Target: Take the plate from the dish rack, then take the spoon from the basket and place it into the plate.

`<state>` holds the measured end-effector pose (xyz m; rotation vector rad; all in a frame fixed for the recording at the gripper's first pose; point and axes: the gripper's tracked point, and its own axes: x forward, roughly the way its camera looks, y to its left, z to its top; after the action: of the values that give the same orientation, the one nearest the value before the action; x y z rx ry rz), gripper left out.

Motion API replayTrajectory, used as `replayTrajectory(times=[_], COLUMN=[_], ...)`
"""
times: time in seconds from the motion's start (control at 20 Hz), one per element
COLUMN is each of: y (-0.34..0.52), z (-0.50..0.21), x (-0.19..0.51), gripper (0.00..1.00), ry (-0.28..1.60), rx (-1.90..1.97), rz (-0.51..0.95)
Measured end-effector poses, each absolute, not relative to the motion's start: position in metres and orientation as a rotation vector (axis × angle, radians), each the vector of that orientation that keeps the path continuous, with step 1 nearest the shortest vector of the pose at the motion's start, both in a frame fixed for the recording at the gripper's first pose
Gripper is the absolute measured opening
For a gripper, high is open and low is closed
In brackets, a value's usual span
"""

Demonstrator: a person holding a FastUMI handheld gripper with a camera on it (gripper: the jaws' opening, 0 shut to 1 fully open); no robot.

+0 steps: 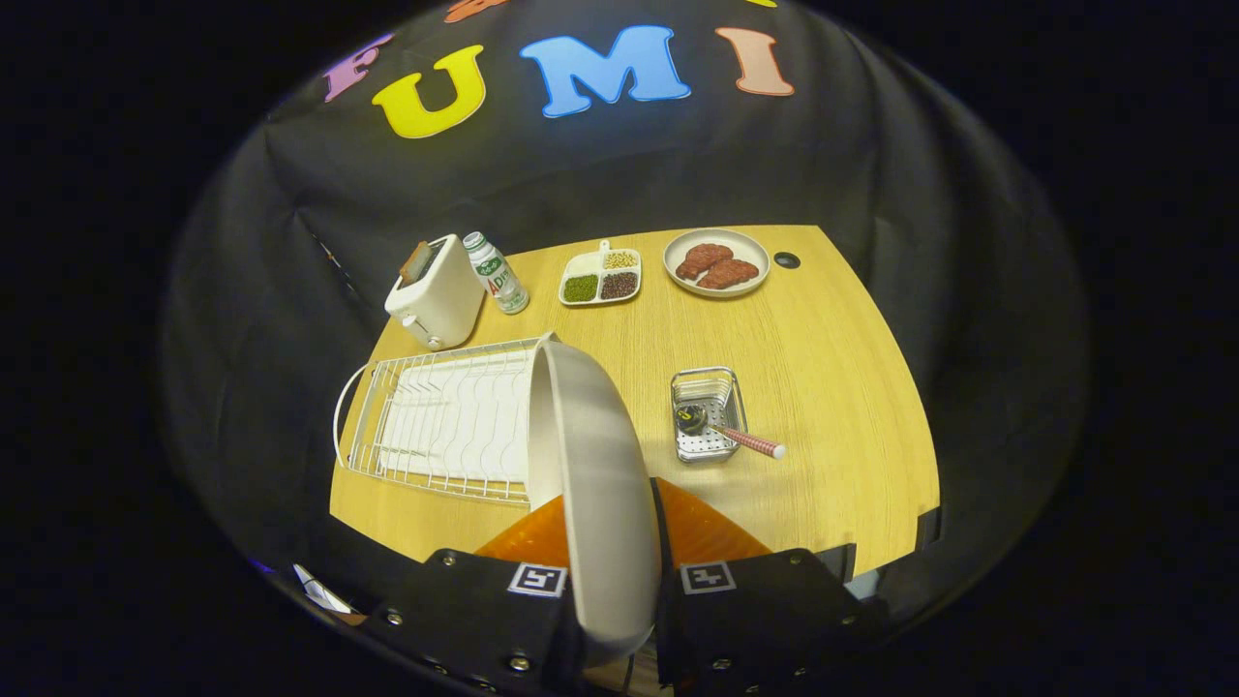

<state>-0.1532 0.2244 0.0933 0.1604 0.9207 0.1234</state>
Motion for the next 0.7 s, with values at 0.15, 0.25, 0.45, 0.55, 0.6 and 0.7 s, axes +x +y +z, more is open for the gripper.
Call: replayTrajectory(times=[0.15,0.25,0.45,0.55,0.6,0.7], y=[0.219,0.219,0.212,0.205,0.205,0.205], z=[0.064,0.042,0.004,-0.009,-0.014,-0.028], x=[-0.169,-0.179,-0.188,-0.187,-0.185,-0.183], gripper=[0.28,0.29,0.28,0.29,0.28,0.28], ry=[0.941,0.962,0.962,0.931,0.909,0.899], rx=[0.192,0.222,0.281,0.326,0.355,0.424], rz=[0.148,0.172,0.182,0.170,0.172,0.177])
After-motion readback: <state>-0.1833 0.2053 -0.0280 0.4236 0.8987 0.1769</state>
